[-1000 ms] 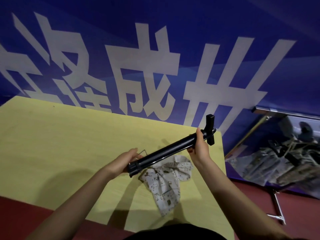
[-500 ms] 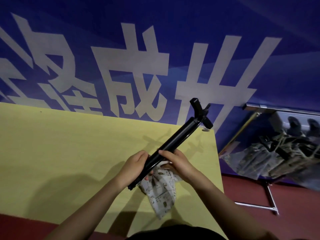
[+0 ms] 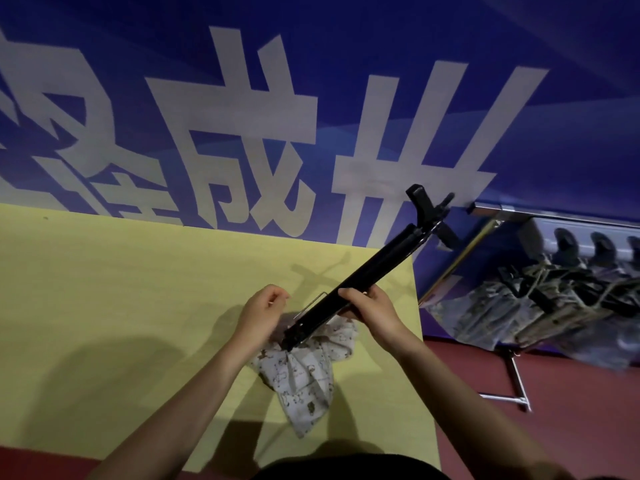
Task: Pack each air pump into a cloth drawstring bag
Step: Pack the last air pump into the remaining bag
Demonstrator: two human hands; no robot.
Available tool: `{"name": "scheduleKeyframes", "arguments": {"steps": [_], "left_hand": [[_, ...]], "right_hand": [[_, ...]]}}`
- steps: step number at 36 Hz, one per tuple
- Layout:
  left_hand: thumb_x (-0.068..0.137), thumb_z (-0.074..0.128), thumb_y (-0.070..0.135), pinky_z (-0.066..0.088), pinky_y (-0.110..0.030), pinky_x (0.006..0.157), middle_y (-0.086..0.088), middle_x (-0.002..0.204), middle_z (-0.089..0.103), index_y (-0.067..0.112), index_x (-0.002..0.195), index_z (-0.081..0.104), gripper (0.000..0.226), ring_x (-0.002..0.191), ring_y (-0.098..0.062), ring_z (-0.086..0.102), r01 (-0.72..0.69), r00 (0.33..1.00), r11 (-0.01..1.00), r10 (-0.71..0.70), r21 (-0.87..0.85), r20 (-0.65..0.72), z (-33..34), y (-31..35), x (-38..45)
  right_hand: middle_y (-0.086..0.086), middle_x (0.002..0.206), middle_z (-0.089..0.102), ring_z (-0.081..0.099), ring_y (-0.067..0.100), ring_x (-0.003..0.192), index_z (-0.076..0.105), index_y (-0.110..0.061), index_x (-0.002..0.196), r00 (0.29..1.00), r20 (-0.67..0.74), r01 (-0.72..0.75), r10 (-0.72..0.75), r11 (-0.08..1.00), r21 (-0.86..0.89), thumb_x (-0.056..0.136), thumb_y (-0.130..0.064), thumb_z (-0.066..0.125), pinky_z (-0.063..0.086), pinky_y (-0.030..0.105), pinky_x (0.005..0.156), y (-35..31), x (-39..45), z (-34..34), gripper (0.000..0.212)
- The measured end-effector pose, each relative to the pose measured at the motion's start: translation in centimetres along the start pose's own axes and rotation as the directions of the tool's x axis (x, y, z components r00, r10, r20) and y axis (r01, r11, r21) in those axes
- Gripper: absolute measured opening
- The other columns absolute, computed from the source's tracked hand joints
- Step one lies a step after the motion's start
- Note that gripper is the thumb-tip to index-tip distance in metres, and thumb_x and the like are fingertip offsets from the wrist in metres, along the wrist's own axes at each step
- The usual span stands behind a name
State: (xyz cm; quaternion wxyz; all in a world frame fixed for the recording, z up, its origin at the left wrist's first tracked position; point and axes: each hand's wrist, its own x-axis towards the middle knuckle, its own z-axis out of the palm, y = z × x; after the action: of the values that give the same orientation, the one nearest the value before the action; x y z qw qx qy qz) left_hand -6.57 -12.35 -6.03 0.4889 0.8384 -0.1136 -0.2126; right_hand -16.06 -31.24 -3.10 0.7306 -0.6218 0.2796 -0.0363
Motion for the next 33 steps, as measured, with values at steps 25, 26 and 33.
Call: {"name": "scheduleKeyframes", "arguments": {"steps": [25, 26, 33], "left_hand": [[0.095, 0.053, 0.008, 0.046, -0.029, 0.053, -0.011, 0.09, 0.055, 0.003, 0.117, 0.048, 0.023, 0.071, -0.021, 0.051, 0.732, 0.673, 0.555, -0.677, -0.395, 0.296, 4.3, -3.9, 4.5], [0.095, 0.049, 0.006, 0.046, -0.03, 0.058, -0.012, 0.092, 0.056, 0.002, 0.118, 0.048, 0.023, 0.074, -0.022, 0.053, 0.714, 0.694, 0.556, -0.645, -0.426, 0.32, 4.5, -3.4, 4.6], [0.089, 0.037, 0.003, 0.047, -0.038, 0.078, -0.021, 0.112, 0.062, -0.003, 0.118, 0.055, 0.035, 0.097, -0.033, 0.059, 0.648, 0.761, 0.619, -0.511, -0.443, 0.399, 4.5, -0.8, 4.4]], "right_hand": [[0.012, 0.1, 0.068, 0.068, 0.026, 0.095, 0.06, -0.001, 0.106, 0.994, -0.107, -0.02, 0.009, 0.994, -0.105, 0.084, -0.008, 0.071, 0.058, 0.031, 0.08, 3.2, 4.9, -4.0, 0.025], [0.013, 0.101, 0.069, 0.068, 0.027, 0.097, 0.06, -0.001, 0.106, 0.995, -0.1, -0.025, 0.015, 0.994, -0.104, 0.084, -0.008, 0.071, 0.058, 0.032, 0.081, 3.5, 4.9, -4.0, 0.025], [0.009, 0.1, 0.072, 0.069, 0.021, 0.098, 0.066, -0.006, 0.101, 0.998, -0.051, 0.026, -0.028, 0.998, -0.052, 0.086, -0.01, 0.07, 0.056, 0.033, 0.086, 3.3, 4.4, -4.3, 0.016]]}}
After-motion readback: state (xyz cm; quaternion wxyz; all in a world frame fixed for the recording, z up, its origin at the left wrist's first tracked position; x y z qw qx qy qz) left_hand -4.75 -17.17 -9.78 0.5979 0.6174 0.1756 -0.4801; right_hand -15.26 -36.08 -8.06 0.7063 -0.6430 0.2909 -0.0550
